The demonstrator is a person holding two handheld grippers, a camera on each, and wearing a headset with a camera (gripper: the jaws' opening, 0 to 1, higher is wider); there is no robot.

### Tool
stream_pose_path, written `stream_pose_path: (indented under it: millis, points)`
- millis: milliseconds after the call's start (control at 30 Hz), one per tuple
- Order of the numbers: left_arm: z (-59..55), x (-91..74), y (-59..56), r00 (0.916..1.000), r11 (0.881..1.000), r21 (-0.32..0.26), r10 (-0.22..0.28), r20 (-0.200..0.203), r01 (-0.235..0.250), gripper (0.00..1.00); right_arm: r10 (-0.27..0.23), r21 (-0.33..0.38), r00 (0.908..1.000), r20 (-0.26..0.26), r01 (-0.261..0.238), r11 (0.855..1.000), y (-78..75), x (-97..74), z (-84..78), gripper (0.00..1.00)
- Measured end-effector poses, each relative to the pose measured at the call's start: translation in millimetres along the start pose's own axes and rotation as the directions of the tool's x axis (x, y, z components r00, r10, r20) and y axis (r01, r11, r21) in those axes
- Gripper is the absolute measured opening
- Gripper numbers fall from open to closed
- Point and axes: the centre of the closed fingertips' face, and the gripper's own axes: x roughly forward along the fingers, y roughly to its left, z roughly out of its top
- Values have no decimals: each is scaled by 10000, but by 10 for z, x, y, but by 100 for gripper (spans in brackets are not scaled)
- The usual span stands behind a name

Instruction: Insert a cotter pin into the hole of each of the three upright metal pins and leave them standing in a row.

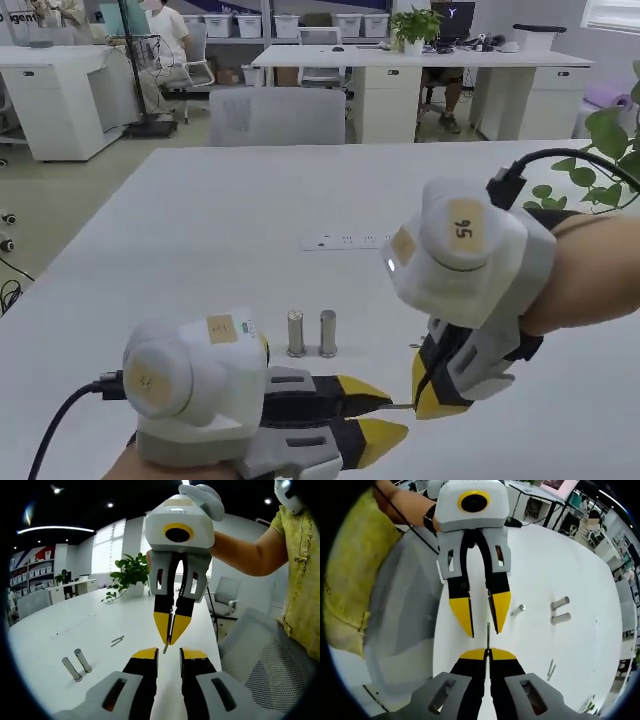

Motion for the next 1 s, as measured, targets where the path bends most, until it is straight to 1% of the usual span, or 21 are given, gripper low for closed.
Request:
stream_pose_path:
  millis: [133, 167, 200, 267, 367, 467, 533, 633, 667, 767, 800, 867, 933, 1000]
  points:
    - [48, -60, 52, 9995, 9996, 78, 257, 191, -259, 21, 13, 92, 10000, -50, -13, 10000, -7, 22, -21, 2]
    - [63, -91, 109, 9985, 9986, 165, 489, 228, -493, 22, 33, 129, 10000, -72, -32, 9999, -6, 27, -30, 2]
    - [63, -116, 142, 9980, 9980, 231, 588, 225, -594, 24, 23, 155, 10000, -70, -22, 9999, -11, 32, -35, 2]
    - [36, -180, 239, 9958, 9951, 375, 913, 92, -916, 25, 30, 282, 9999, -102, -27, 9996, -21, 43, -52, 2]
    - [-51, -266, 368, 9921, 9915, 410, 1241, -162, -1233, 25, 29, 526, 9998, -217, -17, 9986, -49, 68, -88, 2]
    - [-120, -300, 445, 9893, 9889, 451, 1432, -286, -1418, 26, 49, 781, 9995, -314, -25, 9969, -84, 103, -127, 2]
    - [-207, -319, 530, 9851, 9857, 394, 1655, -469, -1637, 28, 12, 957, 9994, -336, 20, 9954, -123, 127, -143, 2]
    - [-301, -326, 610, 9826, 9842, 256, 1767, -578, -1755, 28, -7, 1179, 9991, -431, 57, 9930, -172, 149, -159, 2]
    - [-353, -323, 635, 9810, 9835, 197, 1806, -709, -1796, 28, 6, 1211, 9991, -429, 46, 9926, -190, 159, -157, 2]
    - [-474, -299, 699, 9784, 9828, 122, 1846, -929, -1843, 28, -22, 1380, 9983, -576, 101, 9904, -242, 194, -167, 2]
    - [-523, -283, 703, 9787, 9841, 67, 1774, -1029, -1777, 28, -44, 1437, 9984, -560, 124, 9895, -267, 210, -162, 2]
    - [-585, -260, 725, 9784, 9848, 36, 1731, -1129, -1738, 28, 42, 1546, 9982, -590, 50, 9880, -278, 244, -162, 2]
    - [-686, -232, 760, 9770, 9857, -15, 1665, -1335, -1682, 28, 24, 1594, 9983, -580, 68, 9872, -298, 269, -153, 2]
    - [-739, -207, 797, 9772, 9867, -20, 1607, -1386, -1626, 27, 90, 1675, 9984, -552, 4, 9859, -307, 293, -149, 2]
